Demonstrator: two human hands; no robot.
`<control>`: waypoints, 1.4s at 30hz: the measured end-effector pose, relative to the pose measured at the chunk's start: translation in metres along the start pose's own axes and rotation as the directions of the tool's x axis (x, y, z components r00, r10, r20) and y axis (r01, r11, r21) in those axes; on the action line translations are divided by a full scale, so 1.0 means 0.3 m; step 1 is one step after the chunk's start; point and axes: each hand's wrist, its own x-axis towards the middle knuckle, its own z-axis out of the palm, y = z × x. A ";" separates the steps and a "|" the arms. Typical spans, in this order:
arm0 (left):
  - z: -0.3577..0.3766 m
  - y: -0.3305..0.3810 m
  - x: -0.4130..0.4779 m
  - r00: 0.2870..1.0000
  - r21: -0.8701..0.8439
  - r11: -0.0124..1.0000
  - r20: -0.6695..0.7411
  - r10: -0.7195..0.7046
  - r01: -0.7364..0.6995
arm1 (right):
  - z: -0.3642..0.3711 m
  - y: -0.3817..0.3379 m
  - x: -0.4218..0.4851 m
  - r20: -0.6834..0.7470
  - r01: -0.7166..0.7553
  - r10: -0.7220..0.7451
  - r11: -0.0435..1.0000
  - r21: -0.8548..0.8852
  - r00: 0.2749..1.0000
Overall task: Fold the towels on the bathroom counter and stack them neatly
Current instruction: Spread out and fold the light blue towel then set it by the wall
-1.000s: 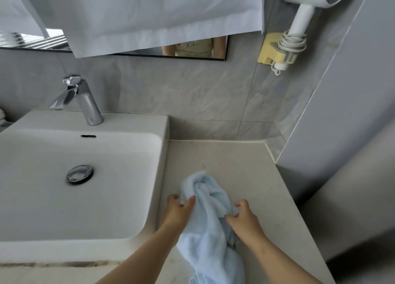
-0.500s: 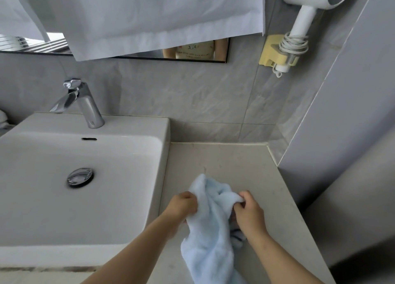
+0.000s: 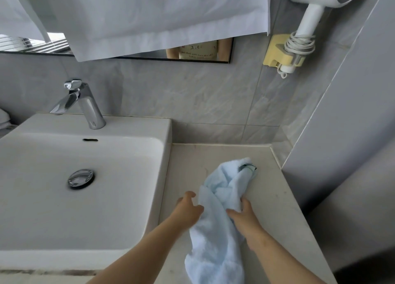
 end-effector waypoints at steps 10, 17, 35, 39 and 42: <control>0.052 -0.041 0.034 0.998 -0.099 0.993 -0.009 -0.061 0.059 | -0.055 0.034 0.013 -0.213 0.145 -0.192 0.965 -0.220 0.958; 0.011 -0.069 0.054 0.979 0.013 0.993 -0.168 -0.112 0.115 | -0.176 0.114 0.032 -0.199 -0.095 -0.005 0.868 -0.488 0.980; 0.011 -0.058 -0.011 0.923 -0.754 0.533 0.287 -0.256 0.383 | -0.096 0.088 -0.028 -0.122 -0.026 -0.026 0.913 -0.407 0.992; 0.015 -0.038 0.006 0.896 -0.822 0.370 0.346 -0.279 0.432 | -0.060 0.077 -0.031 -0.044 0.014 -0.034 0.915 -0.403 0.998; 0.011 -0.028 -0.005 0.893 -0.741 0.499 0.359 -0.271 0.449 | -0.069 0.079 -0.039 -0.057 0.000 -0.022 0.931 -0.364 0.998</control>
